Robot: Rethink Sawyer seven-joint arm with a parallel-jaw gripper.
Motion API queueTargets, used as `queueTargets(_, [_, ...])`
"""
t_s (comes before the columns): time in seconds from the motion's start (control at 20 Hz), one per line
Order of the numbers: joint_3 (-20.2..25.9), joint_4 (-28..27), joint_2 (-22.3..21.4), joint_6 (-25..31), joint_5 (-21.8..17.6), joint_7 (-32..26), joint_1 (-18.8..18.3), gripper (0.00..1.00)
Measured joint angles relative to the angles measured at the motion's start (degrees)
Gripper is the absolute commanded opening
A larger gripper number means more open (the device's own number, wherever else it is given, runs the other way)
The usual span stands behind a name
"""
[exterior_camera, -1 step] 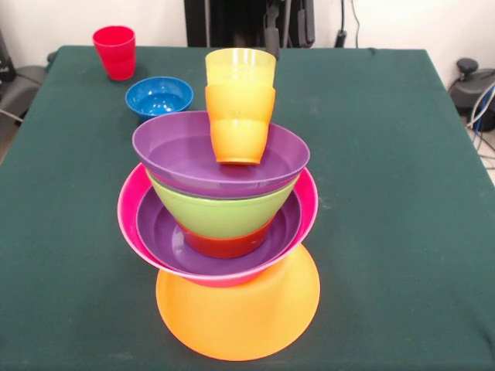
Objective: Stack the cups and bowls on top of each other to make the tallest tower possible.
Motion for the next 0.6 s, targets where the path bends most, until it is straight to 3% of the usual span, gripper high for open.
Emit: queueTargets(0.6, [0.19,0.03,0.46,0.00,-0.48,0.00,-0.06,1.00])
